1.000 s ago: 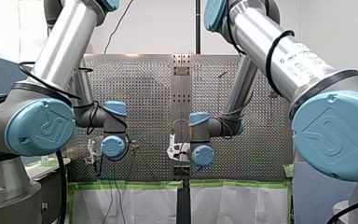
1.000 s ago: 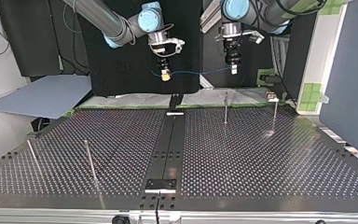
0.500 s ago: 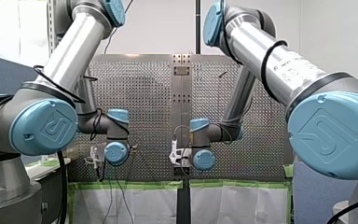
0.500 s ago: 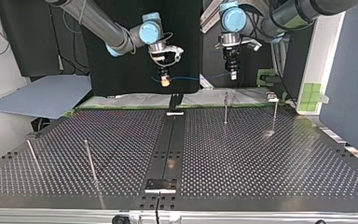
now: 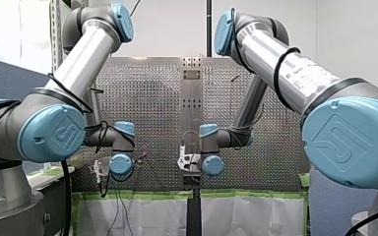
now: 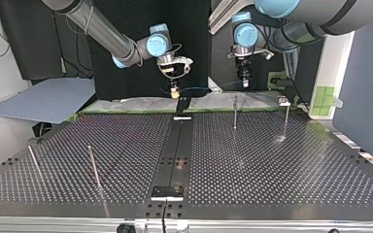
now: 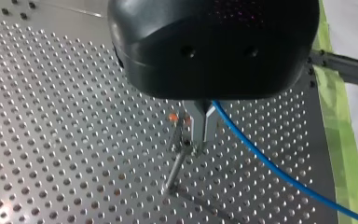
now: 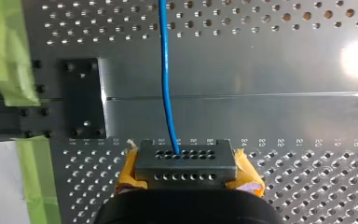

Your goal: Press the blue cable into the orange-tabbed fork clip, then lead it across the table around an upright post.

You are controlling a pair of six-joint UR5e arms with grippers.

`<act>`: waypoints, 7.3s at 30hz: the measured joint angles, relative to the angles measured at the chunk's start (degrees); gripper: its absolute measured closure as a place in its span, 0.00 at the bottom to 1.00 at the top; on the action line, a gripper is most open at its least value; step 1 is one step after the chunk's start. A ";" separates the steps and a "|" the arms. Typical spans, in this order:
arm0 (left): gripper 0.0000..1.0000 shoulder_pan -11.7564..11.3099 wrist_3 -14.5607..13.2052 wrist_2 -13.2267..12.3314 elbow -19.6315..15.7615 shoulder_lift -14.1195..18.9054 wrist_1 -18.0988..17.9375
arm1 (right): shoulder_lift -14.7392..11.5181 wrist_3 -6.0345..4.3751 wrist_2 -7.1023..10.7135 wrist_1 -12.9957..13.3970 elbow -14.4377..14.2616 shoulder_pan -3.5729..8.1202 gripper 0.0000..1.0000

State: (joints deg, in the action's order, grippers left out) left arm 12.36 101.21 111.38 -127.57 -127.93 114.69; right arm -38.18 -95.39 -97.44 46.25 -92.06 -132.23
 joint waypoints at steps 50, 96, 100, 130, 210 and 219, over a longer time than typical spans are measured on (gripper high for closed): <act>0.93 -5.48 4.04 -2.85 14.37 -9.57 7.98 | 4.63 0.70 5.41 -0.03 3.76 3.44 1.00; 0.68 -8.37 7.46 -7.64 22.30 -8.61 16.04 | 4.92 0.81 5.58 -3.17 8.04 7.93 1.00; 0.47 -8.49 6.50 -7.92 22.31 -8.64 16.39 | 4.93 0.92 5.58 -3.36 8.05 8.06 1.00; 0.00 -9.61 4.18 -15.18 16.61 -4.80 25.58 | 5.09 0.98 6.11 -4.48 8.04 7.85 1.00; 0.00 -5.64 -7.95 -28.53 5.76 6.71 25.45 | 5.26 0.73 6.64 -5.30 8.01 7.40 1.00; 0.00 -3.81 -7.93 -27.47 5.77 7.88 25.28 | 5.42 0.64 7.05 -5.04 8.03 7.40 1.00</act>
State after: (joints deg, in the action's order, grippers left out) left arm 8.55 93.28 83.91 -121.80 -120.04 139.97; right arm -32.76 -94.76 -90.39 41.21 -84.03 -124.83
